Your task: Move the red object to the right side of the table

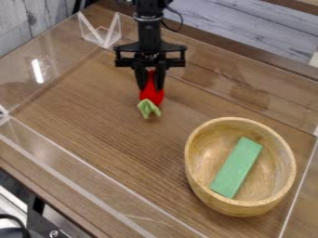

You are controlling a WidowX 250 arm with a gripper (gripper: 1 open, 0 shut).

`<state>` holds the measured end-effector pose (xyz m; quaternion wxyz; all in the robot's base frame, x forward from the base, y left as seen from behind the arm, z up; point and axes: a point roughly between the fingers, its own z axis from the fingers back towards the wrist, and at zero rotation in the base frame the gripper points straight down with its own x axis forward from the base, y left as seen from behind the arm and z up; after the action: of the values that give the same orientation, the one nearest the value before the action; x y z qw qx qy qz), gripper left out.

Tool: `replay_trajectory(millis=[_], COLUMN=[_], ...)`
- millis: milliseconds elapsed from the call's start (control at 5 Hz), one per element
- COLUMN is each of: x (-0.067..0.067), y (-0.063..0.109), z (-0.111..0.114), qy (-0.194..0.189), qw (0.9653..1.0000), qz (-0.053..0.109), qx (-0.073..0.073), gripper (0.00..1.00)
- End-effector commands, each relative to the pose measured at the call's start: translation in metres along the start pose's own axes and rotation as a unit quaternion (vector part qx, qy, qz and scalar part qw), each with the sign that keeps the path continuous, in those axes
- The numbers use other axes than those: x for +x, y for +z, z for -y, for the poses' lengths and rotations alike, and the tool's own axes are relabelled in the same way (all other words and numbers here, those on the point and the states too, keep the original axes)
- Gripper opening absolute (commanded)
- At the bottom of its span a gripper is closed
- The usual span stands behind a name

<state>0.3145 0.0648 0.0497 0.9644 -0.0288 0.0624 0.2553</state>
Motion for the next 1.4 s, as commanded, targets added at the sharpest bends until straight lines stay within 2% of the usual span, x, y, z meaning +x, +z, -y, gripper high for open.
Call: replay_trajectory(millis=[0, 200, 400, 600, 1000, 1200], x=[0.006, 0.011, 0.010, 0.008, 0.014, 0.012], y=[0.032, 0.045, 0.057, 0.060, 0.045, 0.032], z=[0.003, 0.002, 0.014, 0.028, 0.043, 0.047], qy=[-0.011, -0.015, -0.059, -0.115, -0.222, -0.249], qw=[0.9991, 0.9987, 0.9969, 0.9921, 0.9739, 0.9675], qz=[0.036, 0.043, 0.046, 0.047, 0.046, 0.045], qx=[-0.016, -0.023, -0.025, -0.023, -0.013, -0.010], gripper=[0.00, 0.00, 0.00, 0.00, 0.00, 0.00])
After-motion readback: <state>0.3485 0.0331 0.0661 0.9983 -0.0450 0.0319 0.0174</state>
